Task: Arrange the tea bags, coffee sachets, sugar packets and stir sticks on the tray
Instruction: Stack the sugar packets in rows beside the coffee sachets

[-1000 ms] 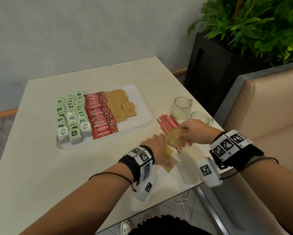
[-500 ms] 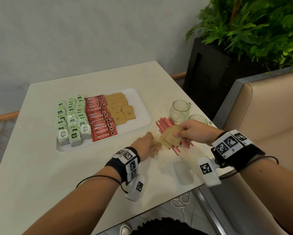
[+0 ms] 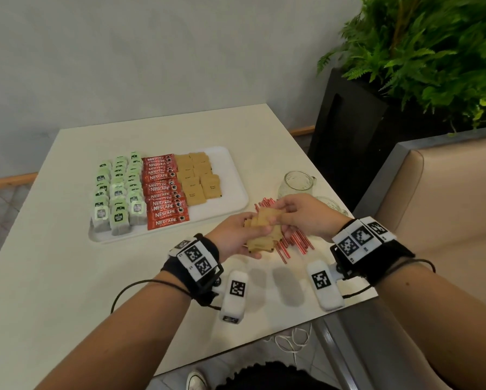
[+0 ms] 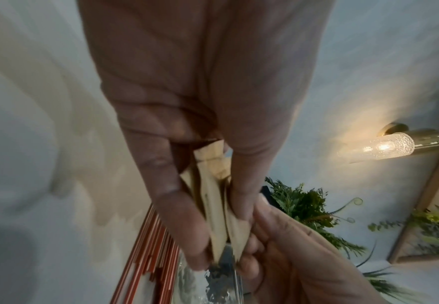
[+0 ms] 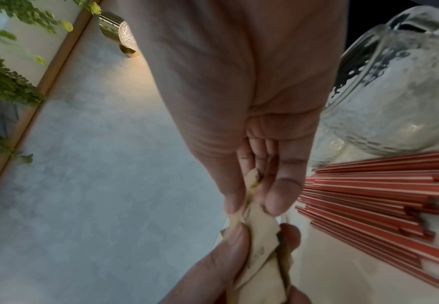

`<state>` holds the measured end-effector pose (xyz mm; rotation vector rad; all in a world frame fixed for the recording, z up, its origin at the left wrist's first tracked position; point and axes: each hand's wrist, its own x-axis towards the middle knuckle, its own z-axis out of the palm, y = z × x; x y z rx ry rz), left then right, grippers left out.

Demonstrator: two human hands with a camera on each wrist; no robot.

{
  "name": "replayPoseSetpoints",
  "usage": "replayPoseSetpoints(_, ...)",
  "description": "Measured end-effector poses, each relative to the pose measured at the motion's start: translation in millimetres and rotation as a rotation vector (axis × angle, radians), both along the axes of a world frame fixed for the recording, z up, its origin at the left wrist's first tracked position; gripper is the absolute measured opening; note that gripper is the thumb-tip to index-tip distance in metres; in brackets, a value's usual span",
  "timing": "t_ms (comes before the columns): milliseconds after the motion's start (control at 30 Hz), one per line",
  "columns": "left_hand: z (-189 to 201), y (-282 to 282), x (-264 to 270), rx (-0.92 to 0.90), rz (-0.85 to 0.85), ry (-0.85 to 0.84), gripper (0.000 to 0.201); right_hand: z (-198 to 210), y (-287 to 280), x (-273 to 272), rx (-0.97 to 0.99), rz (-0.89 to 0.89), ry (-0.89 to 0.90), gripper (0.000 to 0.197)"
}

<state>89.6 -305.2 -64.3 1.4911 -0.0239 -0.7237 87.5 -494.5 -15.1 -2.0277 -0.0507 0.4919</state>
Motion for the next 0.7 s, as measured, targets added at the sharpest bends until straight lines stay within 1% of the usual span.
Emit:
replayPoseSetpoints(67,-2.9,-0.3,2.7,-0.010,0.049,0.004,0.040,0.7,-1.3,1.6,0.089,-0.105,0.007,0.019)
replayPoseSetpoints(133,-5.9,1.6,5.3,-0.029,0.105,0.008,0.039,0.3,-3.9,4.4,0.135,-0.175,0.018,0.020)
replayPoseSetpoints(267,-7.8,10.7,11.7,-0.043,0.168,-0.005,0.041,-5.8,1.8,8.6,0.059,-0.137,0.046,0.014)
replayPoseSetpoints(333,-6.3,16.6,15.4,-0.032,0.185,-0.026,0.042,-11.0,12.5,13.7,0.058,-0.123,0.042,0.017)
replayPoseSetpoints(400,-4.5,26.5,19.8,-0.019,0.190,-0.031,0.042,-15.6,27.1,20.6,0.075,-0.136,0.025,0.020)
replayPoseSetpoints(500,-2.8,46.5,28.7,0.011,0.189,-0.039,0.046,-19.1,50.2,33.5,0.110,-0.152,0.023,0.016)
replayPoseSetpoints(600,-2.3,73.4,41.1,0.027,0.235,-0.036,0.051,-23.6,74.1,54.3,0.143,-0.162,0.015,0.012)
replayPoseSetpoints(700,-1.0,104.1,55.9,0.038,0.314,-0.045,0.044,-28.7,99.4,76.5,0.184,-0.201,-0.008,0.007)
